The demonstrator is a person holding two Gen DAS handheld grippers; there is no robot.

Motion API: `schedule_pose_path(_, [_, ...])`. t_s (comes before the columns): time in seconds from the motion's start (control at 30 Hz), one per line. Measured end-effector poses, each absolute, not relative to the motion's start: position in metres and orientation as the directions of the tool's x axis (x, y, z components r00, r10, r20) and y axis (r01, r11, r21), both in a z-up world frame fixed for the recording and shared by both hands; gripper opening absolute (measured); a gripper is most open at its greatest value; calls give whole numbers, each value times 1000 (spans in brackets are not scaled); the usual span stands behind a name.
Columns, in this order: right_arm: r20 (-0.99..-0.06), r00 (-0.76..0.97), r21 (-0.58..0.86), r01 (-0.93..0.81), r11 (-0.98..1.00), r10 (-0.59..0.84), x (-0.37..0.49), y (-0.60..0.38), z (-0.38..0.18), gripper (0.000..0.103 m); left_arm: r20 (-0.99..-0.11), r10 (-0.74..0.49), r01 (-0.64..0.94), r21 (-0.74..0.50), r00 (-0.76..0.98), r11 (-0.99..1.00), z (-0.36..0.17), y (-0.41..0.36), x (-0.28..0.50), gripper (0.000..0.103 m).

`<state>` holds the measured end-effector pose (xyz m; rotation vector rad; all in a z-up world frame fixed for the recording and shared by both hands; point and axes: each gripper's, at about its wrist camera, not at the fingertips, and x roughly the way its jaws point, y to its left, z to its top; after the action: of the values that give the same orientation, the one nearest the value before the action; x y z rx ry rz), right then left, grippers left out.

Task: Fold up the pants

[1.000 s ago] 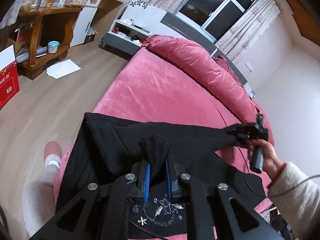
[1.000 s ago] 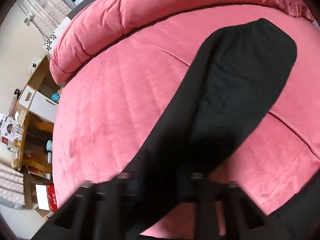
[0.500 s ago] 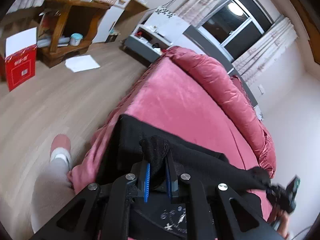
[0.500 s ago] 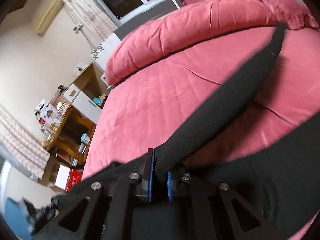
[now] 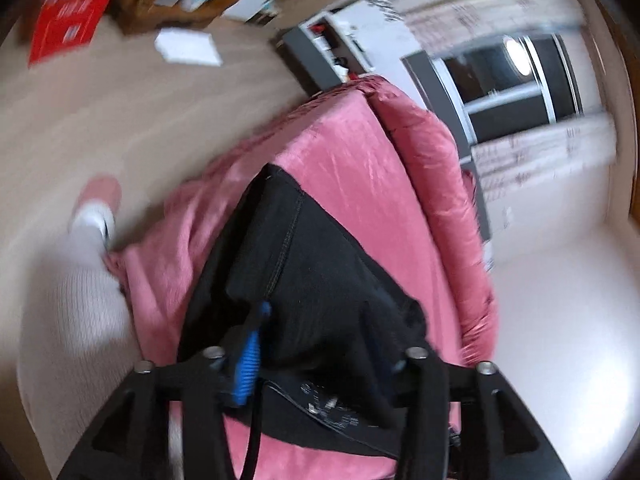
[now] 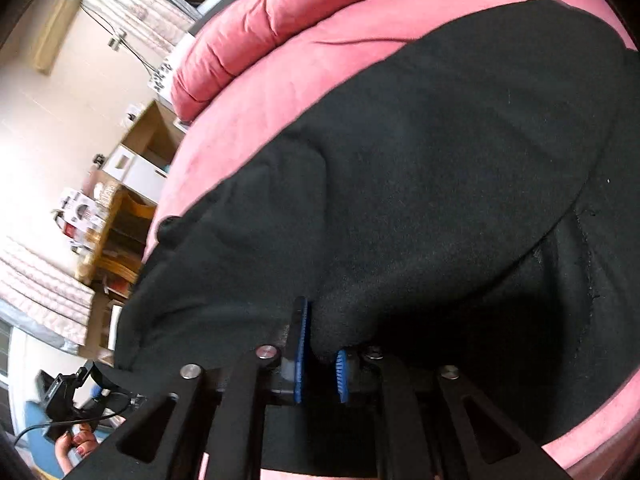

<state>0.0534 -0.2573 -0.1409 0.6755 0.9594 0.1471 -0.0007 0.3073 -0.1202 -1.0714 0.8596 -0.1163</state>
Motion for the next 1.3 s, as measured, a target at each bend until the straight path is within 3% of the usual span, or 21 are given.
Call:
schedule_pose_path(0.03, [-702, 589, 599, 183, 780, 401, 52, -260, -141, 45, -551, -491, -324, -819, 675, 473, -122, 310, -3, 52])
schedule_pose_path(0.07, [-684, 606, 621, 190, 760, 407, 52, -265, -140, 47, -548, -501, -330, -824, 670, 460, -123, 312, -5, 53])
schedule_pose_path(0.2, [-660, 646, 653, 242, 718, 383, 49, -286, -142, 47, -616, -488, -348, -772, 619, 532, -124, 306, -5, 53])
schedule_pose_path(0.3, [-668, 659, 635, 263, 727, 345, 50, -300, -143, 47, -679, -450, -353, -707, 579, 613, -124, 301, -5, 40])
schedule_pose_path(0.37, [-675, 668, 622, 285, 729, 315, 50, -312, -143, 43, -730, -408, -345, -642, 549, 685, -121, 295, -2, 10])
schedule_pose_path(0.4, [-674, 672, 625, 297, 722, 307, 51, -320, -144, 39, -755, -393, -339, -609, 524, 718, -121, 291, 0, 9])
schedule_pose_path(0.47, [-676, 681, 626, 328, 708, 282, 55, -333, -144, 16, -768, -371, -331, -584, 522, 741, -118, 288, 0, 4])
schedule_pose_path(0.5, [-683, 684, 612, 344, 712, 257, 54, -339, -141, 10, -771, -361, -329, -575, 525, 749, -116, 288, 0, 4])
schedule_pose_path(0.8, [-660, 718, 544, 256, 799, 220, 16, -317, -81, 8, -754, -297, -330, -557, 586, 762, -92, 314, -1, 4])
schedule_pose_path(0.97, [-748, 613, 552, 364, 751, 253, 13, -326, -134, 8, -831, -212, -319, -414, 514, 853, -114, 300, -1, 4])
schedule_pose_path(1.07, [-746, 609, 572, 378, 728, 270, 7, -329, -149, 8, -836, -187, -301, -381, 516, 874, -111, 296, -2, 5])
schedule_pose_path(1.2, [-745, 612, 557, 350, 753, 266, 4, -325, -145, 12, -853, -139, -317, -332, 503, 888, -109, 292, -2, 10])
schedule_pose_path(1.3, [-714, 632, 606, 344, 717, 301, 6, -330, -142, 21, -819, -134, -326, -365, 558, 872, -95, 293, -6, 12])
